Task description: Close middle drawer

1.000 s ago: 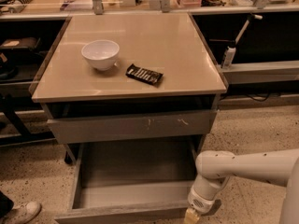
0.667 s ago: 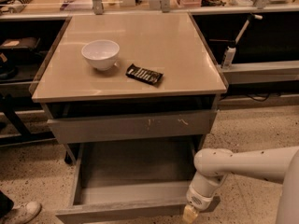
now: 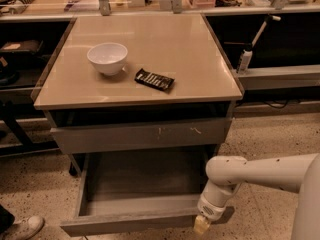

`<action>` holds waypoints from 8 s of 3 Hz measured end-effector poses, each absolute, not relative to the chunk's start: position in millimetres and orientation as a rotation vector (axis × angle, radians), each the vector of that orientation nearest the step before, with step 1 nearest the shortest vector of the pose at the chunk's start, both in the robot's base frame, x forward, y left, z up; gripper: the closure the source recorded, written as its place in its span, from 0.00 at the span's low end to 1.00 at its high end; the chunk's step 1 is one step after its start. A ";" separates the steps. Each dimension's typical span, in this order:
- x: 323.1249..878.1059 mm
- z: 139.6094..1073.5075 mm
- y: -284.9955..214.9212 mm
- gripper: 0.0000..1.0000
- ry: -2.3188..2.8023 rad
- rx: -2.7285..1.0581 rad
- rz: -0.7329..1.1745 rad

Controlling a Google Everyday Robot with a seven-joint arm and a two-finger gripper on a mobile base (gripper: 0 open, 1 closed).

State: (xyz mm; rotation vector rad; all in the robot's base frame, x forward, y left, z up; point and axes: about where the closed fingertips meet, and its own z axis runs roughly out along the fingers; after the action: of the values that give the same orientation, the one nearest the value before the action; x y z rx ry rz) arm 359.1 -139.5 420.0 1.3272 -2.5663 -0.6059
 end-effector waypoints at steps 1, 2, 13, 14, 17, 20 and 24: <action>369.3 425.1 -139.4 1.00 -2.592 1.337 -0.594; 377.5 430.3 -138.8 1.00 -2.621 1.332 -0.598; 394.7 435.3 -131.8 1.00 -2.668 1.322 -0.554; 416.1 438.0 -122.5 1.00 -2.716 1.328 -0.501; 456.8 430.7 -119.8 1.00 -2.805 1.300 -0.377; 456.8 430.7 -119.8 0.35 -2.805 1.300 -0.377; 456.7 430.6 -119.8 0.19 -2.805 1.300 -0.378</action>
Offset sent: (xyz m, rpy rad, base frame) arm 0.0325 0.0010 0.0195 0.0186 -0.0788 -0.0476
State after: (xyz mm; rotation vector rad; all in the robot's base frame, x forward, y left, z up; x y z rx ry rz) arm 456.7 -119.8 430.6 1.3004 -2.8050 -0.3776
